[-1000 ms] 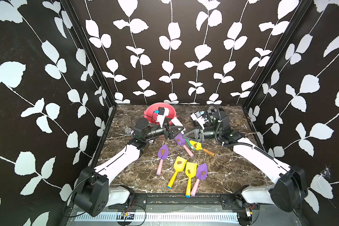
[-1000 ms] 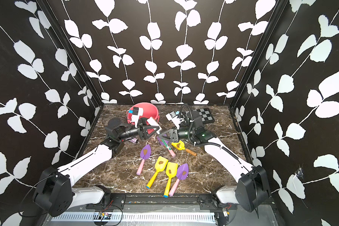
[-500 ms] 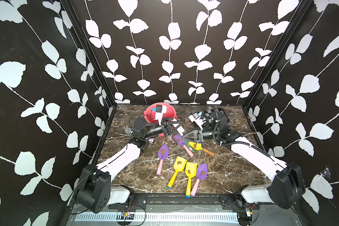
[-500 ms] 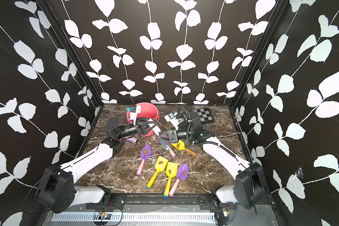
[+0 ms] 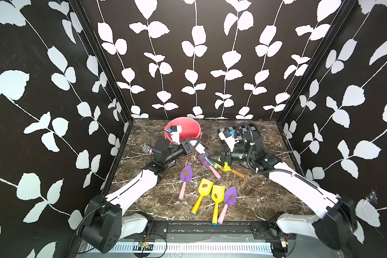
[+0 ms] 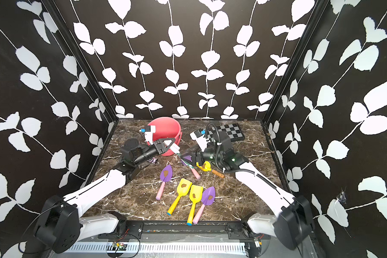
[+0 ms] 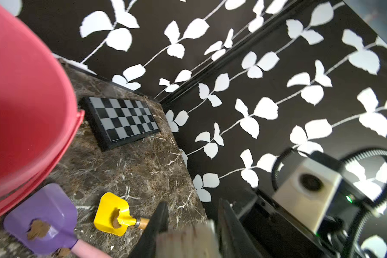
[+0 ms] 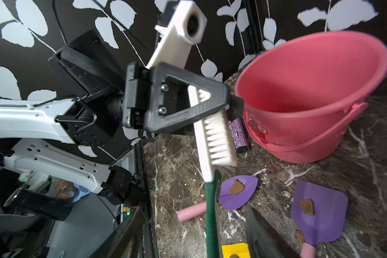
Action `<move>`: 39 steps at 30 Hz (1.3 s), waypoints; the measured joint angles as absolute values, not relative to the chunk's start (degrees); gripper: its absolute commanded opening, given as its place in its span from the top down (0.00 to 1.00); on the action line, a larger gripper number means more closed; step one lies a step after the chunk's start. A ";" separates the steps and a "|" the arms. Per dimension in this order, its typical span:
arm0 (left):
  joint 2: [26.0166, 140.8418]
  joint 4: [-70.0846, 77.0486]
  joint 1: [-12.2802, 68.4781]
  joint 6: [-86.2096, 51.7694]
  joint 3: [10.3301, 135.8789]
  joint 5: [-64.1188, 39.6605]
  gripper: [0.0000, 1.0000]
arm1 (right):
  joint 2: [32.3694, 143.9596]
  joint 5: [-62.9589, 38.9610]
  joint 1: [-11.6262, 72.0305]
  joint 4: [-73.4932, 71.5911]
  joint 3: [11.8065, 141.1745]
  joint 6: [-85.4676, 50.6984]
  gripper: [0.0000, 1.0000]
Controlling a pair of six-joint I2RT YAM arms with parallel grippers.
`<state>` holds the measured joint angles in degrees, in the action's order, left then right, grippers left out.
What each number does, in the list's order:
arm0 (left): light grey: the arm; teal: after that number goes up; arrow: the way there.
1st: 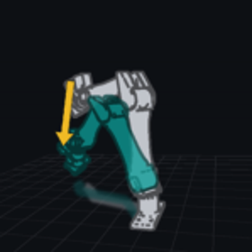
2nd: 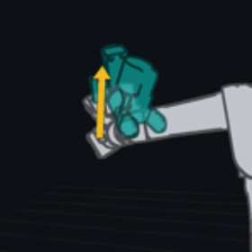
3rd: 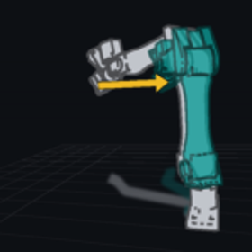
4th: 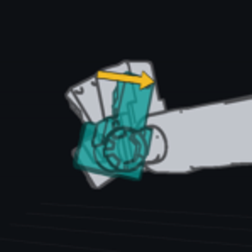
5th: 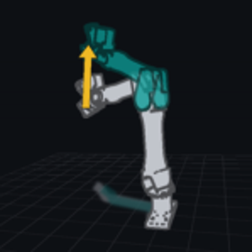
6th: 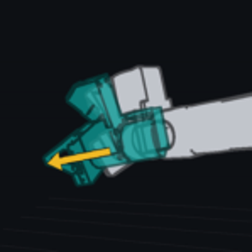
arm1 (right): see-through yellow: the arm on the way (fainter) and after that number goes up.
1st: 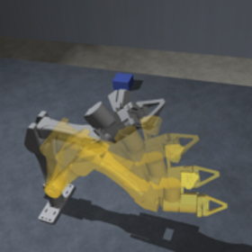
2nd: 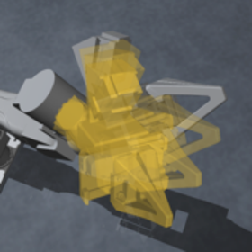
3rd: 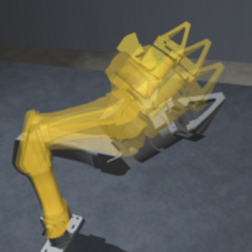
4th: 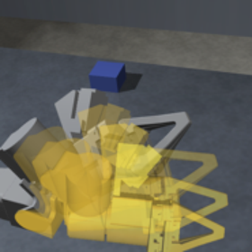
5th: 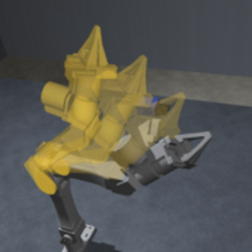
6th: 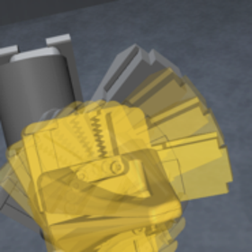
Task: Brush the soil off the hand trowel and place it into the bucket
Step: Pick up the brush from the center of the board.
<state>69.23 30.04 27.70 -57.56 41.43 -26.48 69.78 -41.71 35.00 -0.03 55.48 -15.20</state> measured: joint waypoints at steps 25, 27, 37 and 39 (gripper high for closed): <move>67.44 32.58 28.95 -85.41 33.82 -18.20 1.00 | 71.72 -30.63 38.76 -27.90 41.28 -8.80 0.57; 67.44 33.39 29.02 -86.02 33.67 -18.13 1.00 | 72.07 -30.63 38.76 -28.58 41.17 -9.23 0.57; 67.44 34.68 29.10 -87.44 33.04 -17.87 1.00 | 72.77 -32.53 38.76 -29.78 40.75 -10.57 0.65; 67.44 34.92 29.10 -87.48 32.82 -17.72 1.00 | 73.21 -33.08 38.74 -29.71 40.75 -10.59 0.65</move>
<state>67.44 34.92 29.10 -87.48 32.82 -17.72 73.21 -33.08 38.74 -29.71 40.75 -10.59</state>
